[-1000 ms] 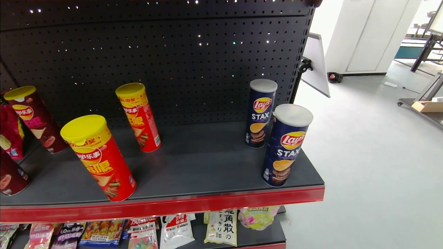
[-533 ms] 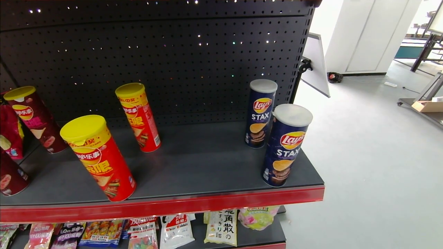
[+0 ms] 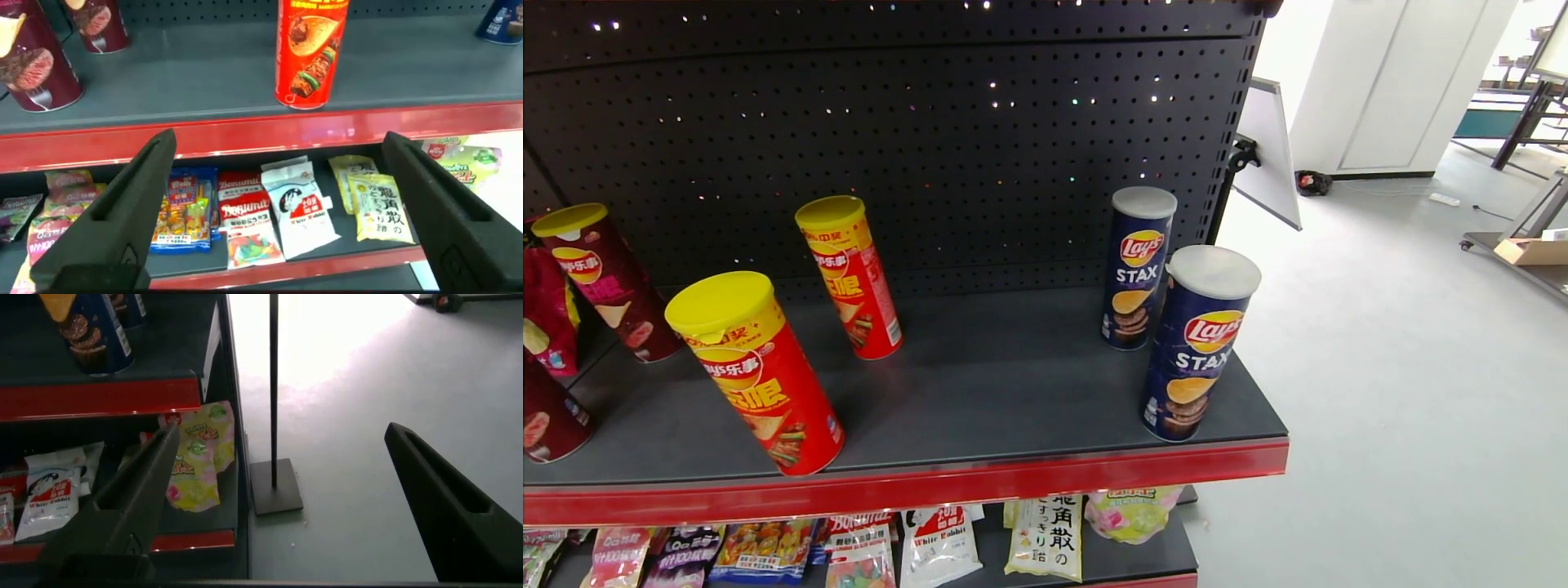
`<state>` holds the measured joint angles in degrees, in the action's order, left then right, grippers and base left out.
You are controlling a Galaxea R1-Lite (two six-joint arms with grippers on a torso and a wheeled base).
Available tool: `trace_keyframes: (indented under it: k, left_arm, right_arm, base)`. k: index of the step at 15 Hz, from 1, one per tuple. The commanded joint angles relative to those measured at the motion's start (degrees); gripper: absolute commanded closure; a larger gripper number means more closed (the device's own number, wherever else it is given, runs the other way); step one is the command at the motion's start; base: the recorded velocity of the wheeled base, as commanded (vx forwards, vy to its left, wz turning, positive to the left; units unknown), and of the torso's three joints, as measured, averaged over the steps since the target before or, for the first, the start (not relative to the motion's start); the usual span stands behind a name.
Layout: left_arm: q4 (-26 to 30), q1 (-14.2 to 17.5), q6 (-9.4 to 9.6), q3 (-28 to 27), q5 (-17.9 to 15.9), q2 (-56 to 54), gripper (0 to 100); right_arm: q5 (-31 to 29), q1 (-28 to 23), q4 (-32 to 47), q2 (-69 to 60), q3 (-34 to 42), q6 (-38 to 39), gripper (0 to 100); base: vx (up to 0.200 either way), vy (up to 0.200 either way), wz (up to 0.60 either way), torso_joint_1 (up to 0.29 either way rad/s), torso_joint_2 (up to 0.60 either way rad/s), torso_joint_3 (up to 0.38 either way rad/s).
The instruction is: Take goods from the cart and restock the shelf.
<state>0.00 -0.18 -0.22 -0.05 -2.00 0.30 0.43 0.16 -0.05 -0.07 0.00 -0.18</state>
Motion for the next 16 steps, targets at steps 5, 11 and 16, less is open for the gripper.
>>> trace_keyframes:
  k: [5, 11, 16]
  left_arm:
    - [0.0, 0.0, -0.04, 0.0, 0.0, 0.0, 0]
    - [0.0, 0.0, -0.04, 0.0, 0.0, 0.0, 0]
    - [0.0, 0.0, -0.04, 0.0, 0.0, 0.0, 0]
  right_arm:
    - [0.5, -0.2, 0.3, 0.1, -0.4, -1.5, 0]
    - [0.3, -0.2, -0.1, 0.1, -0.1, -2.0, 0]
    - [2.6, 1.2, -0.6, 7.2, -12.9, 2.6, 0]
  base:
    - [0.000, 0.000, 0.00, 0.000, 0.00, 0.000]
    - [0.000, 0.000, 0.00, 0.000, 0.00, 0.000]
    - [0.000, 0.000, 0.00, 0.000, 0.00, 0.000]
